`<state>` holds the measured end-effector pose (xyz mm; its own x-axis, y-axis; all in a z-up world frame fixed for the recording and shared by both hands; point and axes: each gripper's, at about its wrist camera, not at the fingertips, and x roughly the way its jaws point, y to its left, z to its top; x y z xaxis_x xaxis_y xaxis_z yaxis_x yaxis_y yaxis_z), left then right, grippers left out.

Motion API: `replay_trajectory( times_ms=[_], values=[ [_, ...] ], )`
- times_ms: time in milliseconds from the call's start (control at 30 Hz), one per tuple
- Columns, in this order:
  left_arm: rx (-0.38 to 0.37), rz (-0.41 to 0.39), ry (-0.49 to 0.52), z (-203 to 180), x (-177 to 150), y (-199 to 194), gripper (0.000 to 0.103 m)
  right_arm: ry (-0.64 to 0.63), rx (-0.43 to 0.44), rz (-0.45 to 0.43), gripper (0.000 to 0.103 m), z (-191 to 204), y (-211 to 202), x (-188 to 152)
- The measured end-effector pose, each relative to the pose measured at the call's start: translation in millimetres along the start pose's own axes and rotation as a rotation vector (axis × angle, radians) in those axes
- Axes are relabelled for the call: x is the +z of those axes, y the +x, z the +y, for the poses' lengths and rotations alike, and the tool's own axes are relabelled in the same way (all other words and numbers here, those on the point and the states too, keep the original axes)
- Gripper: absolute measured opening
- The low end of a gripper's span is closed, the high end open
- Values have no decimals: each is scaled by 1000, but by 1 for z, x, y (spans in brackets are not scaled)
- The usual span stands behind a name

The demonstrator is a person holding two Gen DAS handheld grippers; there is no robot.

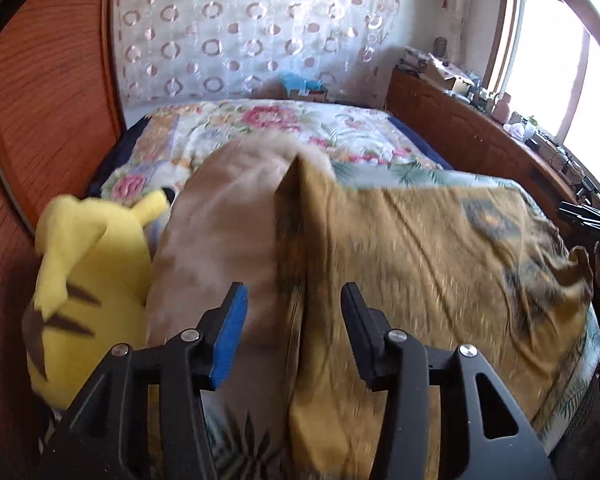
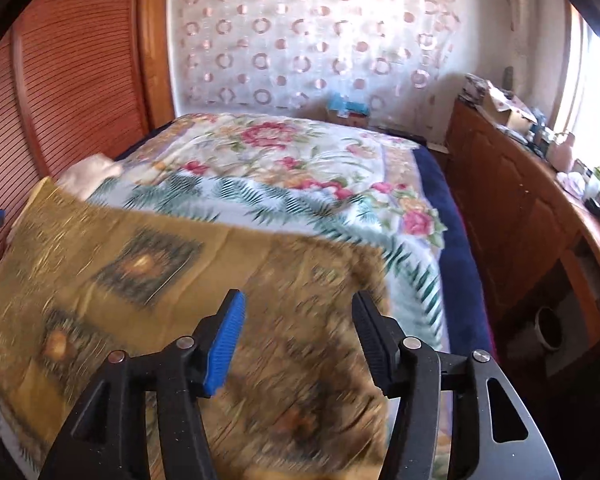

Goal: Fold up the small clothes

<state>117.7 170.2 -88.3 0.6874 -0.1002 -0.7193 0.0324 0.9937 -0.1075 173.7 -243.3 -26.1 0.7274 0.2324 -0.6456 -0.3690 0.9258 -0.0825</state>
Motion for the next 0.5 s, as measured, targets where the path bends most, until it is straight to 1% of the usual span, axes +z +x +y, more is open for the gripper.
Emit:
replay_trajectory(
  times_ms=[167,267,500],
  values=[
    [-6,21,-21,2,-26,-7,50,-32,44,2,59,18,-19,-29],
    [15,47,-29,3,-36,-7,50,-51,64,17,59,31,-25,-48],
    [27,55,-46,6,-48,-12,50,-47,70,62,59,40,-43,-80]
  ],
)
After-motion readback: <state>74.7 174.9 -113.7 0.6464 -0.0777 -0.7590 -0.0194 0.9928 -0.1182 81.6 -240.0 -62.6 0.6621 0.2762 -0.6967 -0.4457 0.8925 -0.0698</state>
